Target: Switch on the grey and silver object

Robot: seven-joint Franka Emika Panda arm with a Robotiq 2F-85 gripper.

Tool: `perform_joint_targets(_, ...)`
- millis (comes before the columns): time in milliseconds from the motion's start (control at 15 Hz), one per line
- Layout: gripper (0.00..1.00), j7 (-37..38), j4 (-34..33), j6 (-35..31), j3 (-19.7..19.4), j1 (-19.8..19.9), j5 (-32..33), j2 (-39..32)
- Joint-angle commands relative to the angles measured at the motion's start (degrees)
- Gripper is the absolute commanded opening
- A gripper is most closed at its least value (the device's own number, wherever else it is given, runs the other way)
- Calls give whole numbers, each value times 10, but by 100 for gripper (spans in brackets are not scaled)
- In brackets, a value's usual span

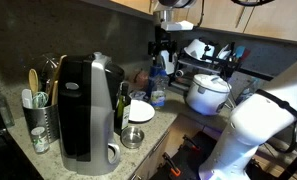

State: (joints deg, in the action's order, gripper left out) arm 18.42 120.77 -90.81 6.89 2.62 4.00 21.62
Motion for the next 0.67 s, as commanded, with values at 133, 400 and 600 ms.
perform_joint_targets(133,100,2,-1,1,-7,-8,2,-1)
perform_joint_targets(400,100,-8,-11,4,-7,-12,5,-9)
perform_joint_targets(600,100,-26,-29,10,-2,-25,-1,-21)
